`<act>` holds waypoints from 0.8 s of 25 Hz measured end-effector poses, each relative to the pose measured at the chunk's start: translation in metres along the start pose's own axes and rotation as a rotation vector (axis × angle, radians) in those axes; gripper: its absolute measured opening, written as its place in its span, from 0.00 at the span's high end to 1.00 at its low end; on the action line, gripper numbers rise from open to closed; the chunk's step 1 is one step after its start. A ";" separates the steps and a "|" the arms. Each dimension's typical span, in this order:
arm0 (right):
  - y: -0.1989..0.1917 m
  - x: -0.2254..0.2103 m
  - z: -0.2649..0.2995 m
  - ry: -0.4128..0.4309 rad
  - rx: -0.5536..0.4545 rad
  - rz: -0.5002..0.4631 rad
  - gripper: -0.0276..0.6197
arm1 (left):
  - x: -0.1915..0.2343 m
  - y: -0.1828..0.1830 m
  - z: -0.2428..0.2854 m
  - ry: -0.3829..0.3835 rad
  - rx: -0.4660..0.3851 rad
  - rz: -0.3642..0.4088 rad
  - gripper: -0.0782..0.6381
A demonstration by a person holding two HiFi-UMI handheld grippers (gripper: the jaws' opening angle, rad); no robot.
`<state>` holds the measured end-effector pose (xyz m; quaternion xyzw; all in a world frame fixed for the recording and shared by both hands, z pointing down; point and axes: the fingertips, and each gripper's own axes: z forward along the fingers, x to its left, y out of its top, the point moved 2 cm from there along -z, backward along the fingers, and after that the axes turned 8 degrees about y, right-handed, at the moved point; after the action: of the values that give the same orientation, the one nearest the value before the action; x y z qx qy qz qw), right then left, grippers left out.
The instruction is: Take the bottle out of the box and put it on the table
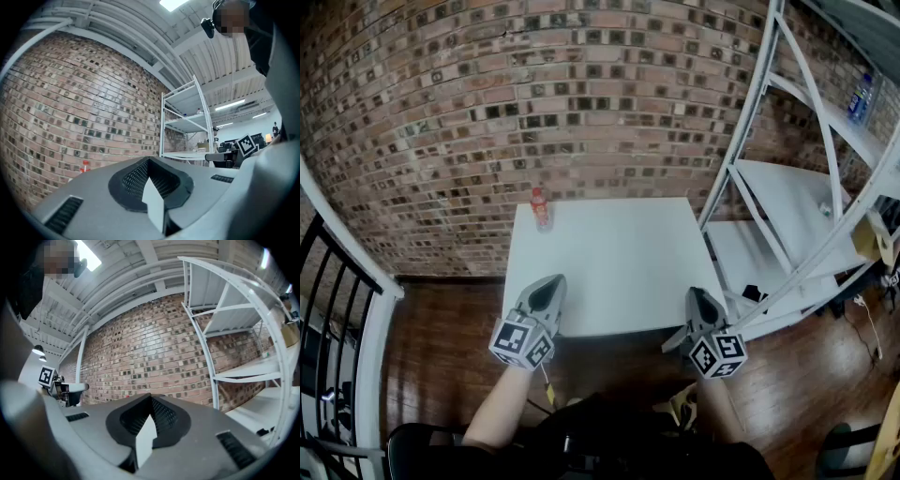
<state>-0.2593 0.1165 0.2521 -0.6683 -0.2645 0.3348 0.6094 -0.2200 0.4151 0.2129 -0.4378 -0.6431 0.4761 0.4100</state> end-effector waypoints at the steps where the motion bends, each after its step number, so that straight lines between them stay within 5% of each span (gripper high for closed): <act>1: 0.001 -0.008 -0.009 -0.022 -0.003 0.001 0.95 | -0.007 -0.002 0.004 -0.013 0.002 -0.005 0.89; 6: 0.005 -0.051 -0.060 -0.171 0.005 0.004 0.95 | -0.050 -0.011 0.028 -0.092 0.010 -0.025 0.89; 20: 0.024 -0.115 -0.265 -0.546 -0.066 -0.005 0.95 | -0.251 -0.037 0.082 -0.479 0.038 -0.096 0.89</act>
<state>-0.1292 -0.1428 0.2514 -0.5721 -0.4312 0.4922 0.4944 -0.2337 0.1491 0.2038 -0.2737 -0.7330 0.5582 0.2761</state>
